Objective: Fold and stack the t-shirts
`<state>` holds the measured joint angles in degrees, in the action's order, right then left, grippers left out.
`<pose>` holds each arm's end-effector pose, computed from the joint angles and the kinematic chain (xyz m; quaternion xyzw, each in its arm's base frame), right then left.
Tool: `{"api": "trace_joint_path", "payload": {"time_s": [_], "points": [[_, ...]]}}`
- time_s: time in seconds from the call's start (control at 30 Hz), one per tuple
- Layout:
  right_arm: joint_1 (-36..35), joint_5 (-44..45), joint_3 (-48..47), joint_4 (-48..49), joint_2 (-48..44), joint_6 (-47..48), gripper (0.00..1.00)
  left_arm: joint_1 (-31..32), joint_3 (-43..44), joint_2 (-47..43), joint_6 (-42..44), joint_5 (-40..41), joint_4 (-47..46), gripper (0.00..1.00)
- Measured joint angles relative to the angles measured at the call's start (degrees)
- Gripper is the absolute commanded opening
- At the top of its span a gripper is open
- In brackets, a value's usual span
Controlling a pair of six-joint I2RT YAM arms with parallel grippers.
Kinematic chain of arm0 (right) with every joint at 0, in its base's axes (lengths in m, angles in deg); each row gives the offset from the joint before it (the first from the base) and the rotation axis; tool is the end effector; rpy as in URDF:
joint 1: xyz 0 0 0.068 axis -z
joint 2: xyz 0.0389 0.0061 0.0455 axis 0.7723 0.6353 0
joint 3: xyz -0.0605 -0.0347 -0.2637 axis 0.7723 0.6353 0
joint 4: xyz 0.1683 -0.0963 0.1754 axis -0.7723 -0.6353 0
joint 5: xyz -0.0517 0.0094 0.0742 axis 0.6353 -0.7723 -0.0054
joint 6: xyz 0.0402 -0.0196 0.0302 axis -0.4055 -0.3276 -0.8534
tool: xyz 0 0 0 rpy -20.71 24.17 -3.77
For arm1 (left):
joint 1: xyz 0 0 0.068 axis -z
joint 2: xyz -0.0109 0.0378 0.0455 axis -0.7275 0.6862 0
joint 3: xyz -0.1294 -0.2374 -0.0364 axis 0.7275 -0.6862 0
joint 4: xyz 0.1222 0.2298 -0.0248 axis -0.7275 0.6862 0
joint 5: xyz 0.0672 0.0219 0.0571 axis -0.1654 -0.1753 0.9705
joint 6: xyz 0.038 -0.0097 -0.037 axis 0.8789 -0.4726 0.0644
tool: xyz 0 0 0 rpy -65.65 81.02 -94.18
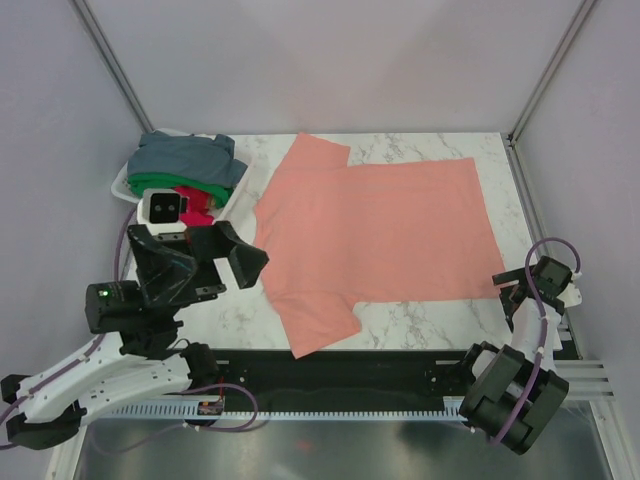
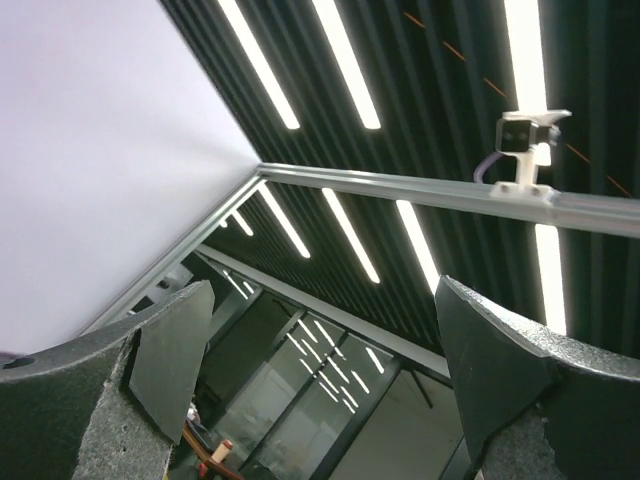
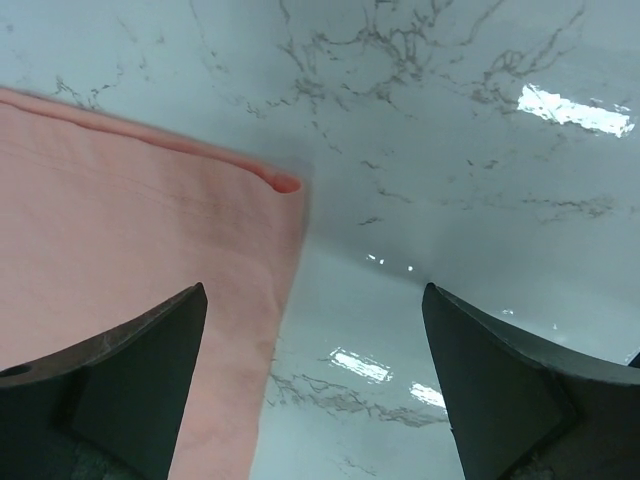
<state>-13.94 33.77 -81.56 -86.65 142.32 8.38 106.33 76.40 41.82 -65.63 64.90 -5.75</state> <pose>0.1341 -0.1015 0.1641 0.6180 0.7352 -0.0047 0.2787 0.0380 -0.0766 0.4713 0.0044 0.3159 -0.9166 0.2452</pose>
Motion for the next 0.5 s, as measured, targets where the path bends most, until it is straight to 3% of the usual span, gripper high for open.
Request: {"api": "trace_joint_path", "payload": {"time_s": [0.27, 0.33, 0.43, 0.5], "points": [[0.0, -1.9, 0.6, 3.9, 1.2, 1.0, 0.78, 0.0, -6.0, 0.3, -1.1, 0.9, 6.8, 1.0], [0.0, -2.6, 0.8, 5.4, 2.3, 1.3, 0.72, 0.0, -7.5, -1.6, 0.6, 1.9, 13.2, 1.0], [0.0, -3.8, 0.9, 8.0, 4.1, 1.9, 0.42, 0.0, -5.6, -2.8, 7.0, 5.2, 31.2, 1.0], [0.0, -4.5, 1.3, 9.4, 5.6, 2.1, 0.33, 0.1, -1.4, -0.9, 9.7, 9.5, 46.7, 0.99]]}}
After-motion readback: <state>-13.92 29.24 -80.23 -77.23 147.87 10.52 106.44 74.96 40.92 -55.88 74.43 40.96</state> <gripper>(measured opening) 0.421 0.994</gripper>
